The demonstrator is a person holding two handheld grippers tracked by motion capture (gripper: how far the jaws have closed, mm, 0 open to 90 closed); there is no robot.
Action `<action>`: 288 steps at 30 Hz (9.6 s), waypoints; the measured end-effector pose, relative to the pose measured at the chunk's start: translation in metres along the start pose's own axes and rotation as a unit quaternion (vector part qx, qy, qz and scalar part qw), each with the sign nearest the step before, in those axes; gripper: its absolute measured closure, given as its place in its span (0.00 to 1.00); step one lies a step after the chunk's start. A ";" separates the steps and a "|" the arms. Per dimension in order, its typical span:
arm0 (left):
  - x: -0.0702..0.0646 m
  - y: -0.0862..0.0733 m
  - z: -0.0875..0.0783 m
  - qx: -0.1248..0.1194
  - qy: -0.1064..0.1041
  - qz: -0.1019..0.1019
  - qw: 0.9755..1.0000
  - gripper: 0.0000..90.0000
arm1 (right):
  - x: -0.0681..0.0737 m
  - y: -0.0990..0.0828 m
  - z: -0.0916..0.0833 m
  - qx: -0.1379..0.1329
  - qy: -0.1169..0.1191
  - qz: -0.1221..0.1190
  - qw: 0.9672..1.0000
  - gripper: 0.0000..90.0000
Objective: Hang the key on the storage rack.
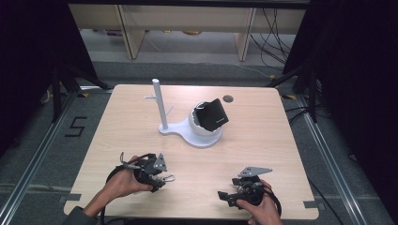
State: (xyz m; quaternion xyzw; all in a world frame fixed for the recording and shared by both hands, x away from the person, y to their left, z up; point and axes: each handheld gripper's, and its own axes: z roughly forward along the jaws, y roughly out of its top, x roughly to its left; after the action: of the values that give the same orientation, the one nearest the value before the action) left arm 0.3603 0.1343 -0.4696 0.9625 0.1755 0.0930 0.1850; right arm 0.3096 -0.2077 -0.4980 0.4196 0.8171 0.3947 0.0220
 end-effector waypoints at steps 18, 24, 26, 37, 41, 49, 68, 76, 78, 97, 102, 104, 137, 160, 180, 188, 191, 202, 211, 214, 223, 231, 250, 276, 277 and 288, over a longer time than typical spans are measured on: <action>0.003 0.025 0.022 0.101 -0.018 0.010 0.995 0.68 | 0.001 0.000 0.000 0.005 0.004 -0.001 1.000 0.22; 0.003 0.031 0.024 0.121 -0.028 0.010 0.992 0.75 | 0.001 0.000 0.001 0.006 0.006 -0.003 1.000 0.23; 0.003 0.033 0.024 0.127 -0.028 0.010 0.991 0.78 | 0.001 0.000 0.001 0.007 0.005 -0.003 1.000 0.23; 0.010 0.044 0.030 0.179 -0.060 -0.014 0.982 0.82 | 0.001 0.000 0.003 0.008 0.014 -0.008 1.000 0.23; 0.010 0.045 0.030 0.180 -0.062 -0.011 0.982 0.83 | 0.002 0.000 0.003 0.011 0.008 -0.008 1.000 0.24; 0.013 0.042 0.030 0.171 -0.067 -0.003 0.983 0.83 | 0.001 0.000 0.002 0.010 0.008 -0.006 1.000 0.24; 0.032 0.035 0.000 0.128 -0.063 -0.018 0.990 0.84 | 0.001 0.000 0.002 0.007 0.007 -0.008 1.000 0.24; 0.048 0.034 -0.035 0.100 -0.043 -0.035 0.994 0.84 | 0.001 0.000 0.000 0.011 0.009 0.009 1.000 0.25; 0.051 0.034 -0.041 0.097 -0.038 -0.039 0.994 0.84 | -0.002 0.000 0.000 0.005 0.006 -0.004 1.000 0.24; 0.094 0.040 -0.107 0.071 -0.007 -0.088 0.994 0.84 | -0.003 0.001 -0.001 0.001 0.004 -0.001 1.000 0.24; 0.107 0.040 -0.124 0.061 0.002 -0.106 0.993 0.84 | -0.003 0.001 -0.001 0.006 0.012 0.004 1.000 0.24; 0.113 0.041 -0.130 0.058 0.008 -0.111 0.992 0.84 | -0.003 0.001 -0.001 0.004 0.009 0.002 1.000 0.24; 0.165 0.063 -0.169 0.056 0.051 -0.175 0.982 0.84 | -0.002 0.002 -0.002 0.003 0.011 -0.002 1.000 0.24; 0.186 0.084 -0.147 0.071 0.051 -0.198 0.976 0.84 | -0.002 0.002 -0.003 0.000 0.028 -0.004 1.000 0.24; 0.190 0.088 -0.128 0.071 0.054 -0.205 0.975 0.83 | -0.002 0.002 -0.004 -0.003 0.015 -0.008 1.000 0.24; 0.187 0.085 -0.135 0.069 0.050 -0.206 0.975 0.80 | -0.001 0.002 -0.004 -0.003 0.017 -0.008 1.000 0.24; 0.186 0.082 -0.139 0.066 0.054 -0.210 0.974 0.78 | -0.002 0.002 -0.004 0.002 0.022 -0.006 1.000 0.24; 0.172 0.060 -0.141 0.054 0.060 -0.212 0.974 0.59 | -0.002 0.002 -0.004 0.002 0.023 -0.006 1.000 0.24; 0.150 0.041 -0.143 0.032 0.068 -0.179 0.981 0.47 | -0.001 0.003 -0.005 0.000 0.016 -0.004 1.000 0.24; 0.142 0.036 -0.141 0.024 0.062 -0.172 0.983 0.45 | -0.002 0.003 -0.005 -0.003 0.015 -0.009 1.000 0.24; 0.117 0.027 -0.131 -0.001 0.053 -0.163 0.985 0.40 | -0.001 0.003 -0.005 -0.010 0.018 -0.024 1.000 0.23; 0.088 0.014 -0.118 -0.024 0.033 -0.169 0.985 0.34 | 0.001 0.003 -0.006 -0.010 0.024 -0.010 1.000 0.23; 0.018 -0.010 -0.075 -0.066 0.005 -0.120 0.991 0.28 | 0.002 0.005 -0.004 -0.010 0.026 -0.028 0.999 0.23; -0.028 -0.049 -0.027 -0.130 0.013 -0.146 0.981 0.22 | 0.004 0.005 -0.004 -0.016 0.018 -0.032 0.999 0.23; -0.032 -0.052 -0.026 -0.131 0.011 -0.147 0.980 0.22 | 0.004 0.005 -0.004 -0.016 0.017 -0.031 0.999 0.23; -0.059 -0.070 -0.017 -0.165 0.017 -0.153 0.974 0.22 | 0.008 0.005 -0.004 -0.014 0.015 -0.029 0.999 0.23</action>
State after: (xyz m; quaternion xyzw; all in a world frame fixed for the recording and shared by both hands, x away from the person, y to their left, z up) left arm 0.2800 0.1788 -0.4878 0.8787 0.3057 0.1077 0.3506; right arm 0.3062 -0.2034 -0.4900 0.3891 0.8238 0.4113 0.0271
